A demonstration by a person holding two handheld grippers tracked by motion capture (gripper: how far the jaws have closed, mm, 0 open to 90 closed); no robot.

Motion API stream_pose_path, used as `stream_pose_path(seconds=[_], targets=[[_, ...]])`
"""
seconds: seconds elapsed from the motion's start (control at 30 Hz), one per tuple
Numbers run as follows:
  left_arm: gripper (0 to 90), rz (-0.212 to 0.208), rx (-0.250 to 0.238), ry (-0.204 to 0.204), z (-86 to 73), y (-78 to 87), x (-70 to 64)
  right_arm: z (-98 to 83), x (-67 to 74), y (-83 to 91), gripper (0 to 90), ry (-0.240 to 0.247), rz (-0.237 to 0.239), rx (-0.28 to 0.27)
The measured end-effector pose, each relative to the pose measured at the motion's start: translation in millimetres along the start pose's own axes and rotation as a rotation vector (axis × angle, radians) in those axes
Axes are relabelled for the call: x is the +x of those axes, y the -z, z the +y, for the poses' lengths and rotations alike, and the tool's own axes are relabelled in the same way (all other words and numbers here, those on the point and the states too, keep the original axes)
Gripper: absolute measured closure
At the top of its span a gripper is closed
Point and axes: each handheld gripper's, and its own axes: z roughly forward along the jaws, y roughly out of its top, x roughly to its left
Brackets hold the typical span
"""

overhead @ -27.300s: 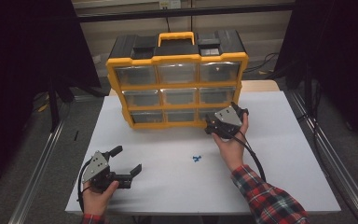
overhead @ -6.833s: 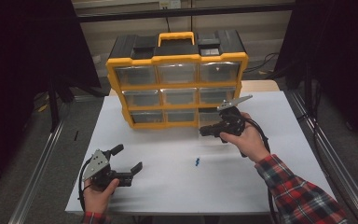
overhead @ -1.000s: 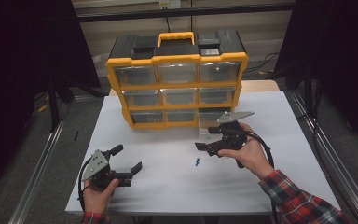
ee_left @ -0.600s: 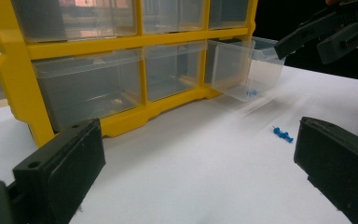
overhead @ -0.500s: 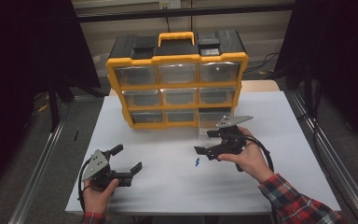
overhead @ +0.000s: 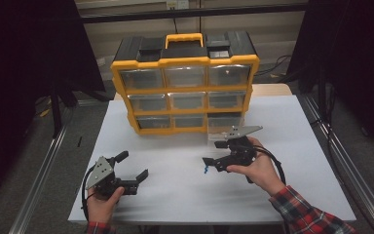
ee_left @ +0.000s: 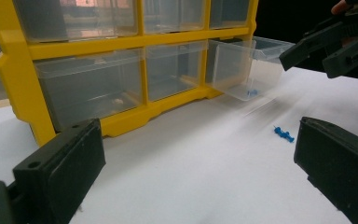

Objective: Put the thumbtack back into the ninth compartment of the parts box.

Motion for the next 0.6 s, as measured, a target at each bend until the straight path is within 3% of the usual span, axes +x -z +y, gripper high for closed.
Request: stream_pose_path(seconds=[0.33,0.37,0.5,0.6], targets=[[1.6,-0.001,-0.005,0.010,0.0,0.1,-0.2,-5.8,1.2,-5.3,37.1,0.025,0.003,0.019],[1.6,0.000,-0.017,0.027,-0.2,-0.7,-1.4,-6.2,1.2,-5.6,39.7,0.029,-0.001,0.022],[1.6,-0.001,-0.017,0.026,-0.1,-0.6,-1.3,-8.2,0.4,-7.8,49.7,0.045,0.014,0.037],[1.6,0.002,-0.017,0.024,-0.1,-0.5,-1.3,-9.7,0.0,-10.0,51.5,0.059,0.004,0.055]])
